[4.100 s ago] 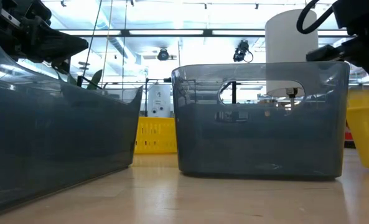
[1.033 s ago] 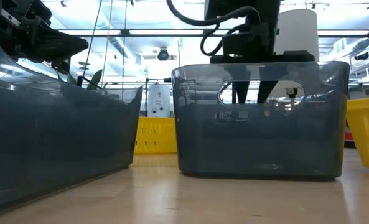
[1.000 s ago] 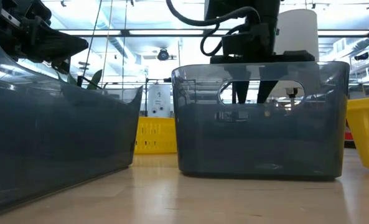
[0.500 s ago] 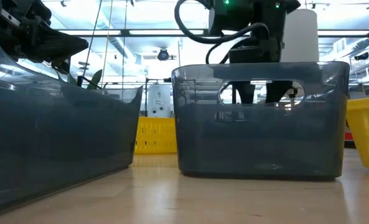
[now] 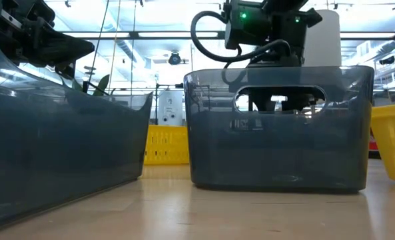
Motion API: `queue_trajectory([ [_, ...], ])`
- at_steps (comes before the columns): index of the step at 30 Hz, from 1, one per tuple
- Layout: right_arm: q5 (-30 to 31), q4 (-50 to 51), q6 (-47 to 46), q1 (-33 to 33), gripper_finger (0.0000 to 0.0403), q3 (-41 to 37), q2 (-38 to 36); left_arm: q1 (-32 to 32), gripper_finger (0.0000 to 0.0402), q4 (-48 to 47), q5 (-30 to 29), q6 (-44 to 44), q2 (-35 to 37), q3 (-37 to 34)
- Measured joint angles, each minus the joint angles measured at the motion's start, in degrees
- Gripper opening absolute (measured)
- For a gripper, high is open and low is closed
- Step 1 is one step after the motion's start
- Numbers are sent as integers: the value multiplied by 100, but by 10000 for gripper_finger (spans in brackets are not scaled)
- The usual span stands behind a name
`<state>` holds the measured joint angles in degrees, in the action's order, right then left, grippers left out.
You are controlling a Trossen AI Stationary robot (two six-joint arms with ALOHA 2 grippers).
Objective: Stack baskets on shelf by color
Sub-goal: Stack the top left black bin on top of the black bin
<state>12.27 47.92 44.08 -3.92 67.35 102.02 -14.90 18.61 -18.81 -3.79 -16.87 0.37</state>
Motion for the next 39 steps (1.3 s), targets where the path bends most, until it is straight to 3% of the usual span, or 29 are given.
queue_trajectory([
  [11,-44,-41,16,-2,15,-41,0,-1,37,0,2,0,0,0],
  [19,97,-22,137,-25,26,-23,0,-1,28,0,1,0,0,0],
  [25,139,36,158,-46,13,259,2,-2,37,0,2,0,1,-1],
  [39,501,1332,203,-225,15,1476,4,0,29,0,1,1,-1,1],
])
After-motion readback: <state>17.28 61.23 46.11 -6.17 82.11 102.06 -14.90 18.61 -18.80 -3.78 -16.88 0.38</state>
